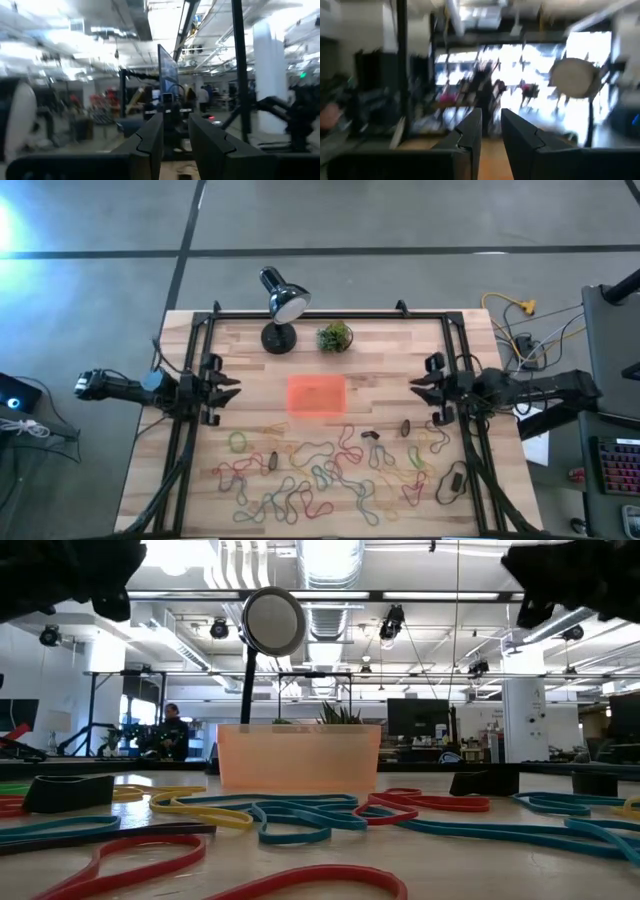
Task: Pick and place rubber bands into bin
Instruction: Put the black rubberband into the orange bin
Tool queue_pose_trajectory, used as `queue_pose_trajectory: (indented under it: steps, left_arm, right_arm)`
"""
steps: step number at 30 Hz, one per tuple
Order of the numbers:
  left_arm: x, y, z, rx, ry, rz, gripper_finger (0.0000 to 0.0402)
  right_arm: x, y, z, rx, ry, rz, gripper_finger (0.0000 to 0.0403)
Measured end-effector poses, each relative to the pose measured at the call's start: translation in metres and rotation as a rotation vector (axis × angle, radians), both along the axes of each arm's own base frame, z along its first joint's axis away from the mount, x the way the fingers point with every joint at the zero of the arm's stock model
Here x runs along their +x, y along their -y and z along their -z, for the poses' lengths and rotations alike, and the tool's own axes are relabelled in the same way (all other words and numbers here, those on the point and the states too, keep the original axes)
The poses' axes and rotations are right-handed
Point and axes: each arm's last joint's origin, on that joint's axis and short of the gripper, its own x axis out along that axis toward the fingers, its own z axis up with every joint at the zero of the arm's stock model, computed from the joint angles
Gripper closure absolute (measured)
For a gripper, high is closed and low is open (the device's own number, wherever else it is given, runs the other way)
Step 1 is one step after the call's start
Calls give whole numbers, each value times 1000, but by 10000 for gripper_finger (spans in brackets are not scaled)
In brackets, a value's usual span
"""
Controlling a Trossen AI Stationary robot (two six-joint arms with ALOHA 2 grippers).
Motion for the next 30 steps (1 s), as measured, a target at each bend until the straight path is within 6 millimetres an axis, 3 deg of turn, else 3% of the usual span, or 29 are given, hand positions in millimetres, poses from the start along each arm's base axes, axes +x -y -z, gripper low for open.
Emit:
queue_pose_trajectory:
  steps: [5,10,15,19,22,30]
  left_arm:
    - [5,1,5,50,-60,-14,324]
    - [7,1,6,99,-73,-28,324]
    - [9,2,8,102,-95,-27,324]
    - [11,2,10,105,-116,-27,324]
    - [12,2,10,107,-124,-26,324]
    - [14,2,13,54,-150,-9,324]
  right_arm:
    - [9,-6,11,57,-157,-172,335]
    - [27,-16,-21,-60,-258,-242,335]
    - [42,-19,-50,-184,-717,-119,335]
    - [43,-17,-62,-150,-1097,0,335]
    - [50,-18,-62,-125,-1112,19,335]
    - [67,-25,-35,-42,-1269,41,323]
